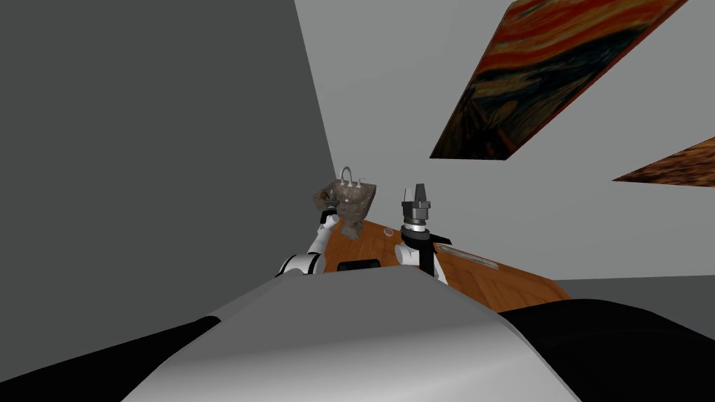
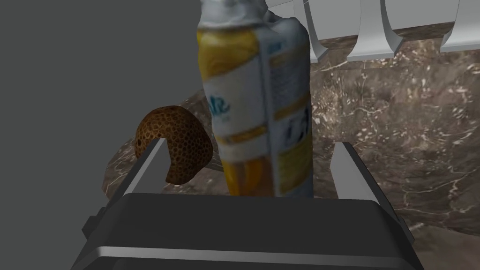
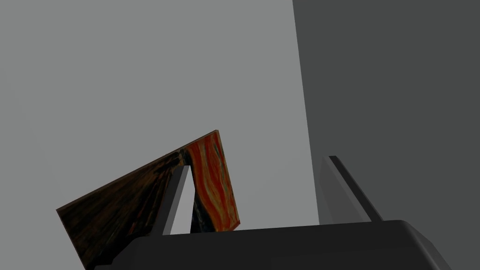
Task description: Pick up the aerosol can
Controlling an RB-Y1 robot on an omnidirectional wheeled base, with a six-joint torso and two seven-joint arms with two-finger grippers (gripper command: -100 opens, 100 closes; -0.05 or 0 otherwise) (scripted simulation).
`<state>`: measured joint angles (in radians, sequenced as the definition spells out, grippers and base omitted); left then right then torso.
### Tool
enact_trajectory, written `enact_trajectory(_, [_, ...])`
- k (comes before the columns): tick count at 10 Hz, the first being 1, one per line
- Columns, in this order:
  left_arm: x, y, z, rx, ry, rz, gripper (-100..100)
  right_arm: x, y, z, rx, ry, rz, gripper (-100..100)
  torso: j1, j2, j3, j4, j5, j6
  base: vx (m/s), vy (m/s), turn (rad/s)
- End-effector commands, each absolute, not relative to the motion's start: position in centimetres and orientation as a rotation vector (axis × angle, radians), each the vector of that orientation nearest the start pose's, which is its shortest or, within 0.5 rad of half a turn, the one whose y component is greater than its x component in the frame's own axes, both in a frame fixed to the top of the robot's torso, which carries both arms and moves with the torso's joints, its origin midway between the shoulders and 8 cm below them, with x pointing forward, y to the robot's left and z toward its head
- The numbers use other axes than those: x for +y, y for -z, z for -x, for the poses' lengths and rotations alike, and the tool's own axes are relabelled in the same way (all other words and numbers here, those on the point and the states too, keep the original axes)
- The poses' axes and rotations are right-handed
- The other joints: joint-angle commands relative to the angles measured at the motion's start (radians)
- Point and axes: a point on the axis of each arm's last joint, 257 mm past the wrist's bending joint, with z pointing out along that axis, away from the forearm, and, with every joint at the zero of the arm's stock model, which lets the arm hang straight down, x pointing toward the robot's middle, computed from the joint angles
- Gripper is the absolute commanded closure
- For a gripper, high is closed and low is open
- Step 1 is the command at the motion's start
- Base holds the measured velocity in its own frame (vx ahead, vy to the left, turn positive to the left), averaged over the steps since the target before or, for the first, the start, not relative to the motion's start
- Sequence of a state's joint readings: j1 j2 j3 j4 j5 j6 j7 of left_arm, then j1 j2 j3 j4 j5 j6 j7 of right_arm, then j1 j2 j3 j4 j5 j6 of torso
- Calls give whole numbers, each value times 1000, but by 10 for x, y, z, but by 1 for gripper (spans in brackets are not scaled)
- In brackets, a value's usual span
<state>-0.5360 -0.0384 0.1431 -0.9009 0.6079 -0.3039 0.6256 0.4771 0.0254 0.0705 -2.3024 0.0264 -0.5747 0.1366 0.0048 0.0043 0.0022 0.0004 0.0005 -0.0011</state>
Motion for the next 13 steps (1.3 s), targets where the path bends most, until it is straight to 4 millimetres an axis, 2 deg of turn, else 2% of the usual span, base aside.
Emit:
enact_trajectory(1, [191, 200, -668, 197, 2066, 1973, -100, -251, -55, -330, 552, -1259, -527, 0, 0, 0, 0, 0, 0, 0, -55, 13, -11])
enact_trajectory(3, [180, 194, -676, 218, 2073, 1977, -100, -251, -55, -330, 552, -1259, -527, 0, -3, -5, -3, -1, -1, 0, 0, -7, -5])
enact_trajectory(4, [183, 186, -682, 190, 2077, 1963, -100, -251, -55, -330, 552, -1259, -527, 0, -3, -6, -4, -1, -1, 0, -78, 10, 110])
enact_trajectory(7, [158, 177, -697, 245, 2080, 1986, -100, -251, -55, -330, 552, -1259, -527, 0, -1, -1, -1, 0, 0, 0, -68, 20, 19])
enact_trajectory(11, [157, 173, -699, 253, 2083, 1981, -100, -251, -55, -330, 552, -1259, -527, 0, -3, -7, -4, -2, -1, 0, 8, -1, 1])
enact_trajectory(12, [157, 173, -699, 251, 2085, 1980, 100, -251, -55, -330, 552, -1259, -527, 0, -3, -7, -4, -2, -1, 0, 2, 1, 17])
enact_trajectory(13, [158, 172, -700, 248, 2085, 1976, 100, -251, -55, -330, 552, -1259, -527, 0, -3, -7, -4, -2, 0, 2, 0, 0, 0])
